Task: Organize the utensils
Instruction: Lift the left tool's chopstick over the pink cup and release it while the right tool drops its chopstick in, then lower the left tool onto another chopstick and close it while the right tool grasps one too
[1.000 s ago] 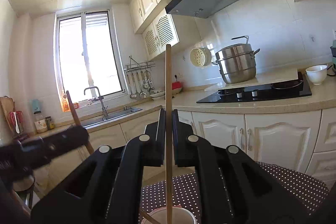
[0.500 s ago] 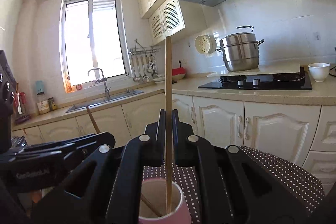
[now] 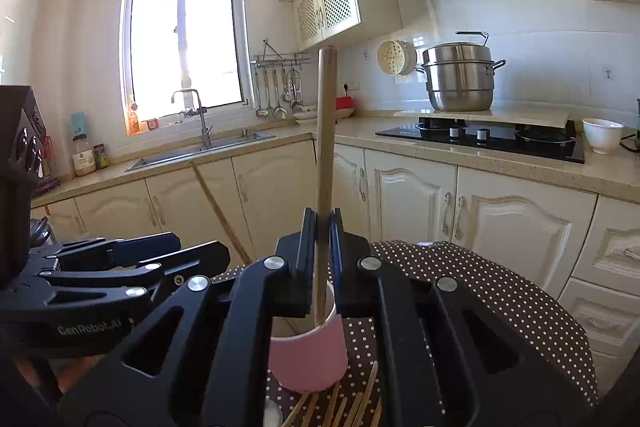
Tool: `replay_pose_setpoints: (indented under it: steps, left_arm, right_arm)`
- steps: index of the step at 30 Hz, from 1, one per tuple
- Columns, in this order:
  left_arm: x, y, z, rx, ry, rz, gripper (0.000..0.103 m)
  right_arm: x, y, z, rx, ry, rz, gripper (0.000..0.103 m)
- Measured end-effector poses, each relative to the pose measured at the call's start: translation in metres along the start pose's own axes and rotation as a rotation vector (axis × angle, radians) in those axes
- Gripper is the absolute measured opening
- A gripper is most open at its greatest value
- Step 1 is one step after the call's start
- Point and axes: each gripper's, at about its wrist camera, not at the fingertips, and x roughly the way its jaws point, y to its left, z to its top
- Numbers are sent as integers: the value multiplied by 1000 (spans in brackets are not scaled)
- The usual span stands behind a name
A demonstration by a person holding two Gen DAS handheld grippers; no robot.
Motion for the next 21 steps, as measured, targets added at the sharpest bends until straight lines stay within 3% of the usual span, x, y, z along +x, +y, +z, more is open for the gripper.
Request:
replay_pose_setpoints:
  steps: [3,5,7,10,14,21]
  left_arm:
    - [-4,-2,-7,16,6,14,67]
    - [-8,0,-9,15,11,23,68]
    - [-12,2,-13,4,27,17,70]
    - [-17,2,-22,3,51,5,70]
    - [-19,0,-35,-1,108,-26,70]
    - [-7,2,-67,-58,301,-106,69]
  right_arm:
    - [-5,0,-4,8,25,-8,17]
    - [-10,-2,-6,14,26,-34,36]
    - [-17,-5,-7,28,31,-44,47]
    - [-27,-7,-8,32,46,-43,48]
    - [-43,-8,-13,22,55,-57,57]
    - [-63,-20,-28,31,138,-90,60]
